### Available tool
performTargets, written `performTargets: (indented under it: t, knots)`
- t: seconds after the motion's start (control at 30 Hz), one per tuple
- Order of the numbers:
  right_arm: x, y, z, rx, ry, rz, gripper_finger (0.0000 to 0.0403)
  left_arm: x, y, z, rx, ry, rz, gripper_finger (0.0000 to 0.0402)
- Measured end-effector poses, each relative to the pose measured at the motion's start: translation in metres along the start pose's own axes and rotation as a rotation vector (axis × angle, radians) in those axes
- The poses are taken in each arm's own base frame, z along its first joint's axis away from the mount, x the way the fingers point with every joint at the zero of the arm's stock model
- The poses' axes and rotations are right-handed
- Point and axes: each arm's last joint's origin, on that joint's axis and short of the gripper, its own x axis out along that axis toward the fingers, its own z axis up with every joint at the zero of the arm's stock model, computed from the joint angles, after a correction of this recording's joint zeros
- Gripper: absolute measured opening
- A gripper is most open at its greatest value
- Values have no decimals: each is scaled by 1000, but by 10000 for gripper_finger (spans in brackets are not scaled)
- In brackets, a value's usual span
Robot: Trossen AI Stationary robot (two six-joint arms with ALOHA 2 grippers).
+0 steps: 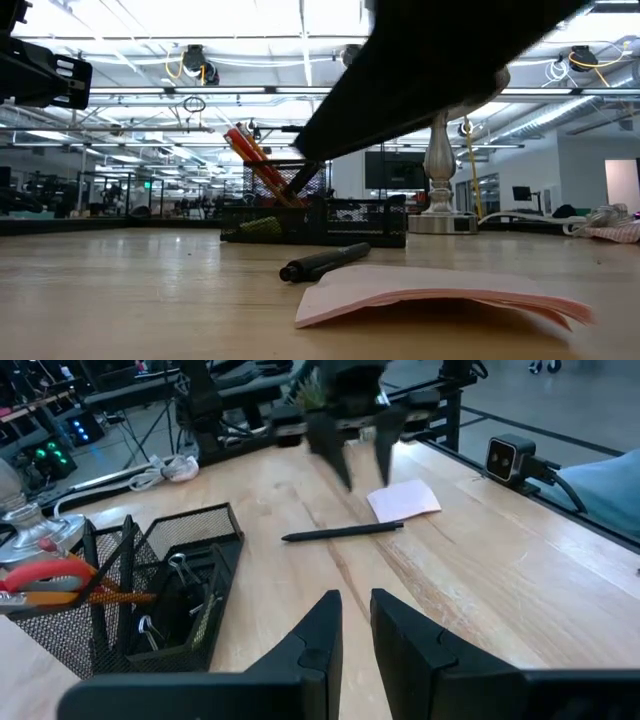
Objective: Pick and place office supplies into organizer
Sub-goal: Put the pink sticky notes into the black desk organizer
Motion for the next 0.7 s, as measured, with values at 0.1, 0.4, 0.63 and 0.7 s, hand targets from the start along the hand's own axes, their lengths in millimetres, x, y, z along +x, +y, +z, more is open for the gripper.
performTargets:
  t: [0.1, 0.4, 0.63, 0.7]
  knots:
    - [-15, 21, -8, -30, -17, 43, 169, 0, 0, 0, -2, -3, 0, 63]
    - [-71, 76, -18, -240, -141, 6, 168, 0, 0, 1, -3, -5, 0, 63]
    - [-66, 92, -54, -458, -30, -67, 168, 0, 0, 1, -4, -7, 1, 63]
    - [-62, 92, -58, -460, 9, -62, 168, 0, 0, 1, -4, -8, 0, 63]
